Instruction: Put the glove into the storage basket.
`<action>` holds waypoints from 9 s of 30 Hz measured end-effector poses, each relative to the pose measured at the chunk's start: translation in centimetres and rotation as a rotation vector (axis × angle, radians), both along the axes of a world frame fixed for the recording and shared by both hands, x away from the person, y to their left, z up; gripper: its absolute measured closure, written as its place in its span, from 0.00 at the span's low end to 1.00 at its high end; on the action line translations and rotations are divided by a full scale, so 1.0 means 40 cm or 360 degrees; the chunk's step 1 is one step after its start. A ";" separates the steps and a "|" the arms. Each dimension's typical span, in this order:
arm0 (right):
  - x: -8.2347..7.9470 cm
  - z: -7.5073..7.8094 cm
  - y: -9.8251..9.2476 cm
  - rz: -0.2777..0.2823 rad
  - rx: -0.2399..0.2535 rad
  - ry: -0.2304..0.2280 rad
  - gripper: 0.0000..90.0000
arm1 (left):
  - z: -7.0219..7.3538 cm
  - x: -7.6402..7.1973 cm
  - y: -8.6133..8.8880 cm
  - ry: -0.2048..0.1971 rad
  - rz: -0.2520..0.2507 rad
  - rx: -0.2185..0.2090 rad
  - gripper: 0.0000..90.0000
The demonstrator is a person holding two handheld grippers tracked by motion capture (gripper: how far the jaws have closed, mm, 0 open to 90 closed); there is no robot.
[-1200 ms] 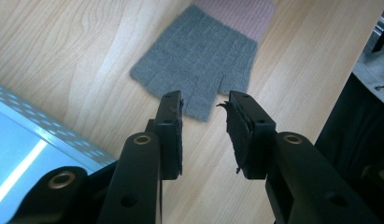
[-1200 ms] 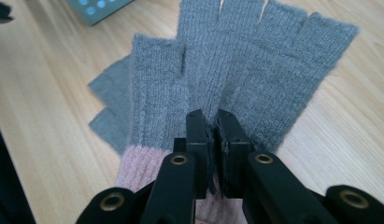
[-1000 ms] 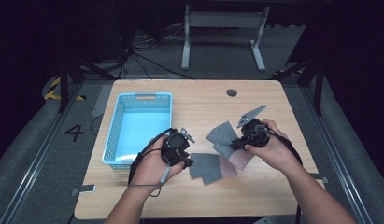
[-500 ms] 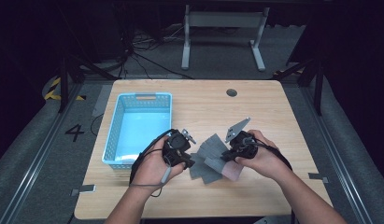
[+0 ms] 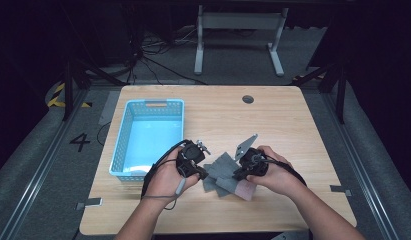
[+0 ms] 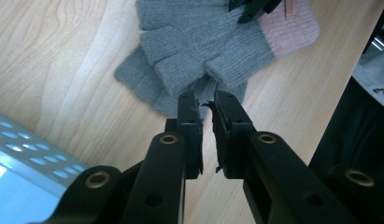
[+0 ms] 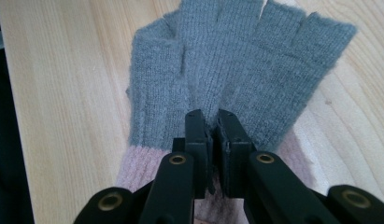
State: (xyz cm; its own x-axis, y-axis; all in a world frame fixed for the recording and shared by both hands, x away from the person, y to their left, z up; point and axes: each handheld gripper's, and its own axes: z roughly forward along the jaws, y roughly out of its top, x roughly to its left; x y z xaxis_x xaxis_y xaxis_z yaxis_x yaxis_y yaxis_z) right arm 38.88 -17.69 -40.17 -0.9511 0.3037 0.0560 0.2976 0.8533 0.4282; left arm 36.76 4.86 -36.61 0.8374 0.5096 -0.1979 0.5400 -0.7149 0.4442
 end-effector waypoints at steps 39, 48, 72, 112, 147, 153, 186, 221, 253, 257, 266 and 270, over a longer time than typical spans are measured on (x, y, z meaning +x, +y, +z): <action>-0.059 0.058 -0.186 -0.0348 0.0223 -0.0058 0.63 | -0.031 0.012 -0.017 0.0100 0.0101 0.0063 0.82; -0.059 0.026 -0.196 -0.0400 0.0186 -0.0012 0.64 | -0.037 0.017 -0.018 0.0105 0.0105 0.0094 0.76; -0.066 -0.051 -0.190 -0.0249 -0.0013 0.0055 0.69 | -0.110 0.050 -0.047 0.0174 0.0142 0.0224 0.70; -0.075 -0.075 -0.161 -0.0213 -0.0014 0.0061 0.74 | -0.127 0.048 -0.094 0.0004 -0.0014 0.0281 0.98; -0.065 0.044 -0.172 -0.0339 0.0191 -0.0029 0.96 | -0.031 -0.038 -0.057 -0.0060 -0.0007 0.0182 0.99; -0.047 0.048 -0.170 -0.0387 0.0234 -0.0067 0.96 | -0.021 -0.063 -0.057 -0.0067 -0.0026 0.0179 0.99; 0.001 -0.012 -0.152 -0.0504 0.0191 -0.0008 0.96 | -0.069 -0.039 -0.072 0.0044 -0.0051 0.0246 1.00; 0.009 -0.041 -0.161 -0.0570 0.0117 -0.0018 0.90 | -0.143 0.004 -0.089 0.0094 -0.0003 0.0385 0.99; -0.041 0.033 -0.289 -0.0753 0.0259 -0.0112 0.78 | -0.020 0.011 -0.060 -0.0031 0.0050 -0.0011 0.63; -0.048 0.035 -0.302 -0.0775 0.0265 -0.0118 0.76 | -0.018 0.012 -0.072 -0.0041 0.0029 -0.0043 0.63; -0.064 0.033 -0.335 -0.0840 0.0270 -0.0137 0.72 | -0.038 0.028 -0.103 -0.0169 -0.0096 -0.0045 0.52; -0.065 0.029 -0.341 -0.0846 0.0267 -0.0128 0.72 | -0.053 0.038 -0.117 -0.0167 -0.0097 -0.0014 0.52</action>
State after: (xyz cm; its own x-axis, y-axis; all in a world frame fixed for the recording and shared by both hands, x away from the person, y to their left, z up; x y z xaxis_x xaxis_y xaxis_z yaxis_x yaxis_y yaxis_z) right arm 36.26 -31.31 -39.01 -0.6731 0.7354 0.0787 0.6288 0.5131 0.5842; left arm 38.27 0.17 -38.74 0.8831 0.4557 -0.1119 0.4459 -0.7407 0.5025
